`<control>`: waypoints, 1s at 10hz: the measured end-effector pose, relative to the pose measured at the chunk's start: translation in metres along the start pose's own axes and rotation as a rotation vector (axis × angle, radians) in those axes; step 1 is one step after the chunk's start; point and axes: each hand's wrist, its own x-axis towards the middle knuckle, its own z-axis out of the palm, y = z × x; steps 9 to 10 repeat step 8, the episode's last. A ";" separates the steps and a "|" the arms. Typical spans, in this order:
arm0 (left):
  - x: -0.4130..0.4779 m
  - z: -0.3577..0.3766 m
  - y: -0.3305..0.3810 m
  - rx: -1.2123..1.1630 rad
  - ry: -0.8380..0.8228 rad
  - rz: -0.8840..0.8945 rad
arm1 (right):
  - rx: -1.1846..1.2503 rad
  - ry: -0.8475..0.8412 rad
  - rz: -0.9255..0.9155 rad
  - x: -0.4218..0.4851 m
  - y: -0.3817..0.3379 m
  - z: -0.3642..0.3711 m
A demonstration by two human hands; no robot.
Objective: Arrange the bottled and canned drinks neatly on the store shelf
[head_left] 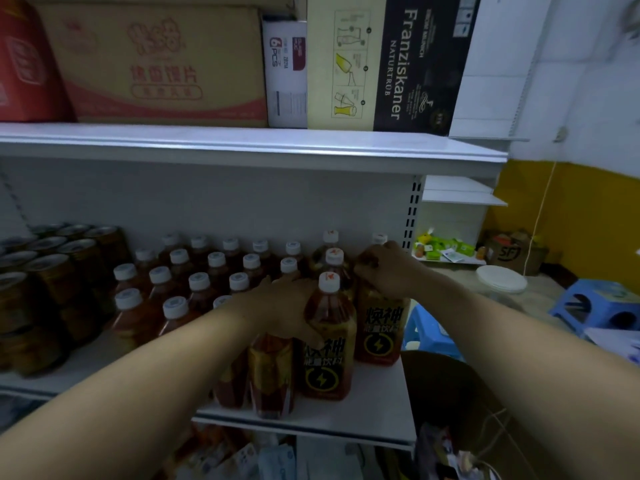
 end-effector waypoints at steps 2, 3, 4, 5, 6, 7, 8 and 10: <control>-0.046 -0.025 -0.044 -0.018 0.162 -0.111 | -0.048 0.006 -0.153 -0.002 -0.053 0.000; -0.078 -0.022 -0.097 0.033 0.222 -0.261 | 0.025 -0.054 -0.188 -0.004 -0.086 0.006; -0.101 -0.007 -0.146 0.021 0.288 -0.327 | 0.009 -0.083 -0.192 -0.010 -0.123 0.017; -0.109 0.012 -0.175 0.038 0.294 -0.338 | -0.001 -0.126 -0.150 -0.016 -0.163 0.034; -0.107 0.018 -0.180 -0.011 0.253 -0.299 | 0.003 -0.109 -0.097 -0.013 -0.190 0.050; -0.104 0.012 -0.185 -0.071 0.206 -0.218 | -0.050 -0.091 -0.012 -0.026 -0.211 0.054; -0.111 0.001 -0.196 -0.167 0.162 -0.154 | -0.015 -0.038 0.040 -0.041 -0.231 0.049; -0.111 0.001 -0.196 -0.167 0.162 -0.154 | -0.015 -0.038 0.040 -0.041 -0.231 0.049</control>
